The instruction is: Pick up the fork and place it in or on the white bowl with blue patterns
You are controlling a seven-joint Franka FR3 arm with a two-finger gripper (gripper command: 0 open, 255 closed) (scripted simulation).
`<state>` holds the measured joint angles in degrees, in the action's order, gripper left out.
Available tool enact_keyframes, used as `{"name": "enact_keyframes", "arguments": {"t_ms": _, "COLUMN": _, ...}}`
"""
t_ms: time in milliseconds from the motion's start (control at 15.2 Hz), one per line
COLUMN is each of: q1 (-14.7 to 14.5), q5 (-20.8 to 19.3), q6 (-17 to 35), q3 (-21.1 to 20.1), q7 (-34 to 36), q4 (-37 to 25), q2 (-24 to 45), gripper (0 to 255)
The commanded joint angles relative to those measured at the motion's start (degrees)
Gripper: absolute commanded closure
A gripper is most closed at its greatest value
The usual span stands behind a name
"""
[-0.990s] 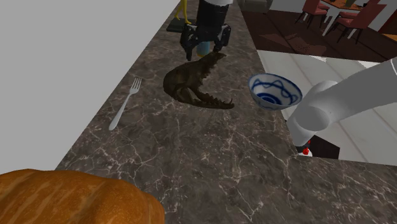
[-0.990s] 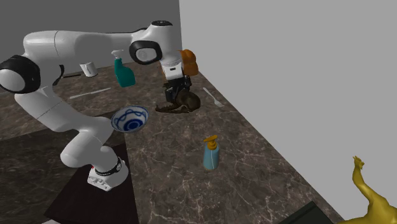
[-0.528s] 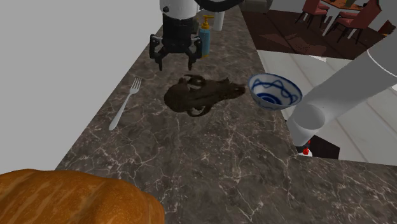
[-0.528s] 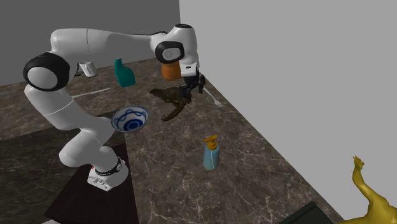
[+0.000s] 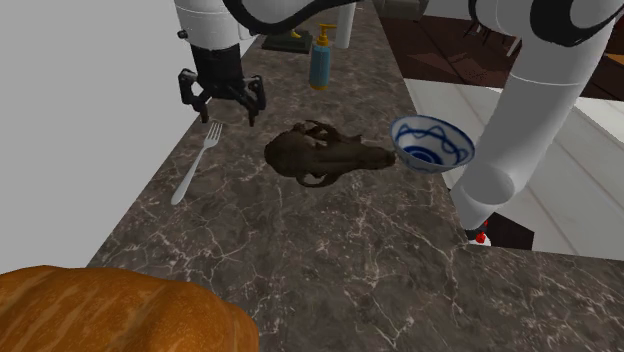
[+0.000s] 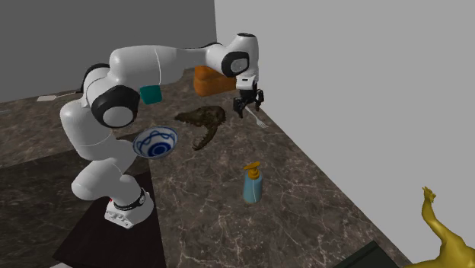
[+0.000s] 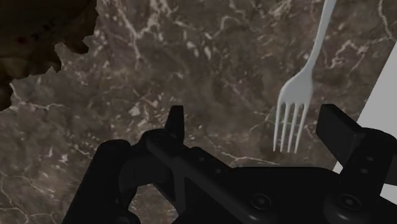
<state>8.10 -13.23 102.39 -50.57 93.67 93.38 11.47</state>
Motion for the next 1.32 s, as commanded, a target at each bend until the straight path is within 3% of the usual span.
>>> {"name": "enact_keyframes", "arguments": {"t_ms": 0, "q1": -4.5, "q5": -5.9, "q6": -2.5, "q3": 1.0, "q7": 6.6, "q4": -7.0, "q2": 8.0, "gripper": 0}}
{"name": "enact_keyframes", "arguments": {"t_ms": 198, "q1": -10.7, "q5": -10.3, "q6": -5.9, "q3": 3.9, "q7": 11.7, "q4": -16.1, "q2": 15.8, "gripper": 0}}
{"name": "enact_keyframes", "arguments": {"t_ms": 726, "q1": -9.6, "q5": -10.6, "q6": -0.2, "q3": 4.6, "q7": 12.3, "q4": -10.4, "q2": 16.0, "gripper": 0}}
{"name": "enact_keyframes", "arguments": {"t_ms": 1188, "q1": -9.7, "q5": -10.5, "q6": -0.2, "q3": 4.7, "q7": 12.2, "q4": -10.4, "q2": 15.9, "gripper": 0}}
{"name": "enact_keyframes", "arguments": {"t_ms": 1254, "q1": -9.7, "q5": -10.5, "q6": -0.2, "q3": 4.7, "q7": 12.2, "q4": -10.3, "q2": 15.9, "gripper": 255}}
